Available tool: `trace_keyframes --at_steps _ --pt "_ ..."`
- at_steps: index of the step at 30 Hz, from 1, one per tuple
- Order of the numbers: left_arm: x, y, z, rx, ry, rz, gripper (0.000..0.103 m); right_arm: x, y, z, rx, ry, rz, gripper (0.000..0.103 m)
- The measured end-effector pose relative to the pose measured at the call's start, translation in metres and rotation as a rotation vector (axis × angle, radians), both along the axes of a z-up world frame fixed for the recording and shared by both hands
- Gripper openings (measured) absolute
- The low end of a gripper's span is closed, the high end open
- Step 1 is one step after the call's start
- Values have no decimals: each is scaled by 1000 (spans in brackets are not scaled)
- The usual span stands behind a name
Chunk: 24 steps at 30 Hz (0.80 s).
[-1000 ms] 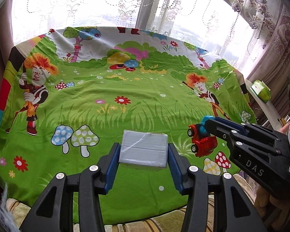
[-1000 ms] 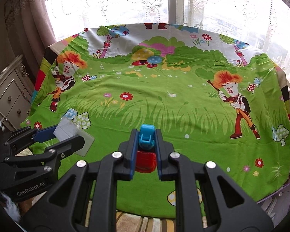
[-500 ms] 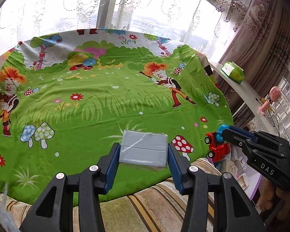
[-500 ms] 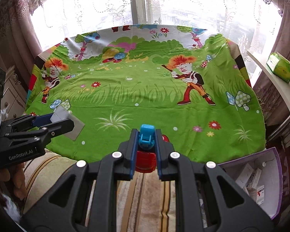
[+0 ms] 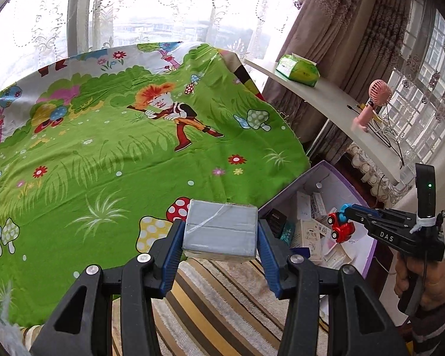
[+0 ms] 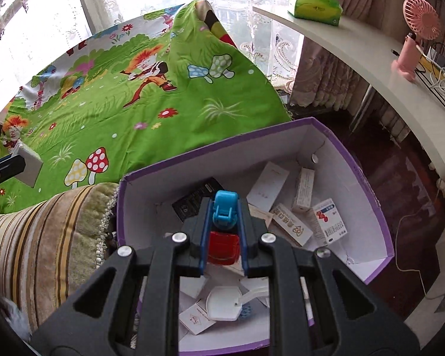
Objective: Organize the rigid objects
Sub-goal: 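Carry the red car into the storage box and open the right tool while the left carries the cube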
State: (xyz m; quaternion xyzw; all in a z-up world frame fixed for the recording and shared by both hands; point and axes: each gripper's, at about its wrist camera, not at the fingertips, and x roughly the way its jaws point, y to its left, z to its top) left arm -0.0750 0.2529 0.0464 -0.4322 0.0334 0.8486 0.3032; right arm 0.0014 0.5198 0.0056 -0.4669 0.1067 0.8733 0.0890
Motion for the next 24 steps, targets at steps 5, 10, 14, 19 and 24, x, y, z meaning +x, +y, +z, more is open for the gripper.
trace_keyframes --at_steps 5,10,14,19,24 --pt "8 21 -4 -19 -6 -41 49 -5 17 -33 -73 -48 -65 20" --pt "9 29 -10 -33 -19 -54 49 -14 19 -59 -80 -84 -90 20" --pt "7 28 -13 -35 -29 -50 49 -18 18 -65 -59 -85 -103 20" --pt "9 29 -14 -39 -31 -52 49 -20 18 -67 -51 -97 -109 20" --pt "8 31 -15 -44 -31 -56 49 -19 21 -69 -69 -97 -114 20"
